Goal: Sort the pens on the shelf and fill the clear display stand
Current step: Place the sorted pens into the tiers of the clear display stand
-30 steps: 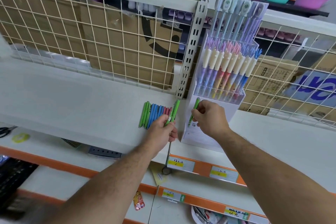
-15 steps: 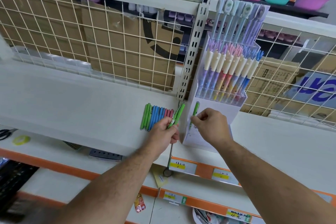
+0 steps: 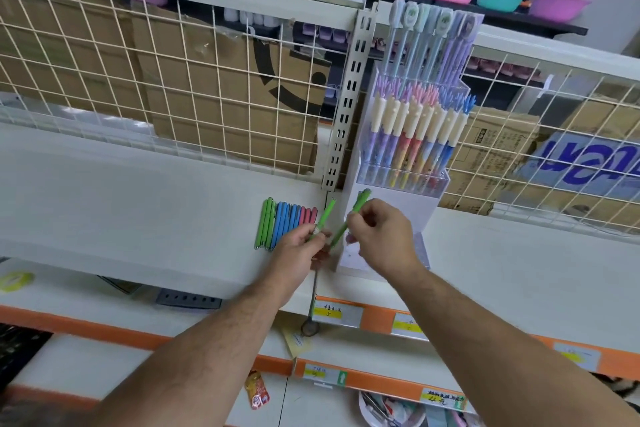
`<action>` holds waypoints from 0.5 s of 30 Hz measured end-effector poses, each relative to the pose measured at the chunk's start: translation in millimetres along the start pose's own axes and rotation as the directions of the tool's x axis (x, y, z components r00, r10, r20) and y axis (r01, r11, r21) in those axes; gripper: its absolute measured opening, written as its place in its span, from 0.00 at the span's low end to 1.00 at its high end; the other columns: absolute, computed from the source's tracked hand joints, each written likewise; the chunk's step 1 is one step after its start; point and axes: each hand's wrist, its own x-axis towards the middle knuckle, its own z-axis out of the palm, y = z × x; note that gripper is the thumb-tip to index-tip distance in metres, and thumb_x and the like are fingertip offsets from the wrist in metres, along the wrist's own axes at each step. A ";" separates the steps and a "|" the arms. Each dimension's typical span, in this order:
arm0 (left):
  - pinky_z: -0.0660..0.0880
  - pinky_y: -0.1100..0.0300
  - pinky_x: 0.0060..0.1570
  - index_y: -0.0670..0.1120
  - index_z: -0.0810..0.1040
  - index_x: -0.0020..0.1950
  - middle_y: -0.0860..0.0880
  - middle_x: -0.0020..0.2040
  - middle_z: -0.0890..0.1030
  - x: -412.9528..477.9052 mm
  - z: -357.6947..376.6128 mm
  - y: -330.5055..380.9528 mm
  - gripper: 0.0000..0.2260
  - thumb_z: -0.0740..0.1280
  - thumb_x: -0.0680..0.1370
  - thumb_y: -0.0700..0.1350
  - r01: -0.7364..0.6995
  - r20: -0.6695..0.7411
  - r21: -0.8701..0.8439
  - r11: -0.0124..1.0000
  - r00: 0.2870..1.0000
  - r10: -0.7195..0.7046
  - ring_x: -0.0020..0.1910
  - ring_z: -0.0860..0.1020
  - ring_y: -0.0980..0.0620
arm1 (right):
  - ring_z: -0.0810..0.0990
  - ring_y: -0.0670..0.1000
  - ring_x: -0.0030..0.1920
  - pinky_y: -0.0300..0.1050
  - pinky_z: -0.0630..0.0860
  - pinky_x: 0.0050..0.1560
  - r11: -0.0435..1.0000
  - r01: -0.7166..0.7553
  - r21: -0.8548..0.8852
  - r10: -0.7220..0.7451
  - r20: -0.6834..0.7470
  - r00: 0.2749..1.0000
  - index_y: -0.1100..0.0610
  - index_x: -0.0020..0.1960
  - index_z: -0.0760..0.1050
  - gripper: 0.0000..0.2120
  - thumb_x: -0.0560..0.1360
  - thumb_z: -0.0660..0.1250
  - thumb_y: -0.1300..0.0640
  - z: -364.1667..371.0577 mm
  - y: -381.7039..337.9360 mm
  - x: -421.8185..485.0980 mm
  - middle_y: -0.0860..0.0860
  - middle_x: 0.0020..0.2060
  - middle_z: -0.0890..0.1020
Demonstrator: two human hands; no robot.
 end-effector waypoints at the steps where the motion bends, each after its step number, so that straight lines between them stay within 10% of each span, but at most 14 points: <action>1: 0.79 0.53 0.44 0.53 0.84 0.48 0.46 0.41 0.84 0.5 -0.8 -0.6 0.10 0.64 0.82 0.43 0.005 -0.013 0.004 1.000 1.000 -0.005 0.43 0.81 0.47 | 0.85 0.48 0.34 0.52 0.82 0.36 1.000 -0.005 0.015 0.005 -0.036 0.999 0.54 0.36 0.75 0.10 0.77 0.68 0.58 -7.0 -0.7 3.0 0.50 0.29 0.83; 15: 0.69 0.64 0.29 0.64 0.82 0.54 0.51 0.36 0.77 -1.8 -0.8 0.5 0.12 0.60 0.84 0.50 -0.029 -0.016 0.034 0.999 0.999 0.030 0.32 0.74 0.56 | 0.85 0.51 0.37 0.57 0.83 0.40 0.991 0.022 -0.132 -0.025 -0.027 0.999 0.52 0.37 0.75 0.10 0.78 0.68 0.56 -21.0 -0.7 9.3 0.49 0.31 0.83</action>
